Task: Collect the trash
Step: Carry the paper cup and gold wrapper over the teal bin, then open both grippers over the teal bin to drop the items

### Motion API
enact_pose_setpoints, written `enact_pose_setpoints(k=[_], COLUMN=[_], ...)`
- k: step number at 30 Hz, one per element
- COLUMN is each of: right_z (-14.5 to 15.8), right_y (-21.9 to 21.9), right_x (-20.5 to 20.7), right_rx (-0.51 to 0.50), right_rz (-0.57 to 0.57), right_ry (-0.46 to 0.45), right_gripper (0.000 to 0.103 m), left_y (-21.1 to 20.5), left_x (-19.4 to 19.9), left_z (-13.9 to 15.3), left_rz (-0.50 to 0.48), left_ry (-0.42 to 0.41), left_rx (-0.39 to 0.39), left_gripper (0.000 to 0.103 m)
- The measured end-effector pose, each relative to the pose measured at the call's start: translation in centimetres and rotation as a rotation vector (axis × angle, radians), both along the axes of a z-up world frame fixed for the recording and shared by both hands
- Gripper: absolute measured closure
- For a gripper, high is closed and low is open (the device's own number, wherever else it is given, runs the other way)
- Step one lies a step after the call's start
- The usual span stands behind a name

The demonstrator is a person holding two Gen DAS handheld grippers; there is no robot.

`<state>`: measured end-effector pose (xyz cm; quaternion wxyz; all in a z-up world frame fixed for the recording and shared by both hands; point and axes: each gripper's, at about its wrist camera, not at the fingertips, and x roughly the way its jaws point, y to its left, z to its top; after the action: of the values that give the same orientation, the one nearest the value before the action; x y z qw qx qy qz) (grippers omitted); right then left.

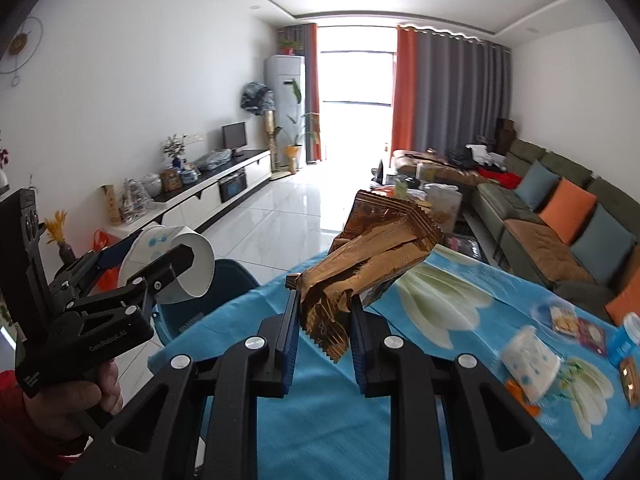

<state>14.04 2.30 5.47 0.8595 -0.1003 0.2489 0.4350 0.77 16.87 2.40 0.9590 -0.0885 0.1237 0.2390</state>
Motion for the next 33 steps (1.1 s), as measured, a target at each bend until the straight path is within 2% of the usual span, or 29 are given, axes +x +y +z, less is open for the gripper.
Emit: enact_pose_setpoints(k=[10, 17, 24, 29, 33], right_z=[-0.6, -1.9, -3.8, -5.3, -6.9], right_y=[7.1, 10.7, 14.4, 17.4, 19.7], right_x=[-0.2, 0.3, 1.0, 1.2, 1.6], right_rx=[-0.029, -0.040, -0.071, -0.134, -0.209], right_rz=[0.166, 0.262, 0.333, 0.408, 0.424], right_ry=[0.039, 0.116, 0.185, 0.227, 0.239], right_gripper=[0.082, 0.081, 0.080, 0.078, 0.076], left_y=[6.5, 9.1, 11.2, 12.8, 14.1], left_x=[-5.6, -7.5, -6.8, -5.4, -4.4], left_z=[-1.0, -2.1, -3.8, -5.4, -6.4], left_rz=[0.146, 0.186, 0.194, 0.198, 0.184], left_ry=[0.031, 0.057, 0.097, 0.130, 0.150], left_rx=[-0.022, -0.056, -0.085, -0.119, -0.148], left_gripper=[0.019, 0.019, 0.019, 0.019, 0.019])
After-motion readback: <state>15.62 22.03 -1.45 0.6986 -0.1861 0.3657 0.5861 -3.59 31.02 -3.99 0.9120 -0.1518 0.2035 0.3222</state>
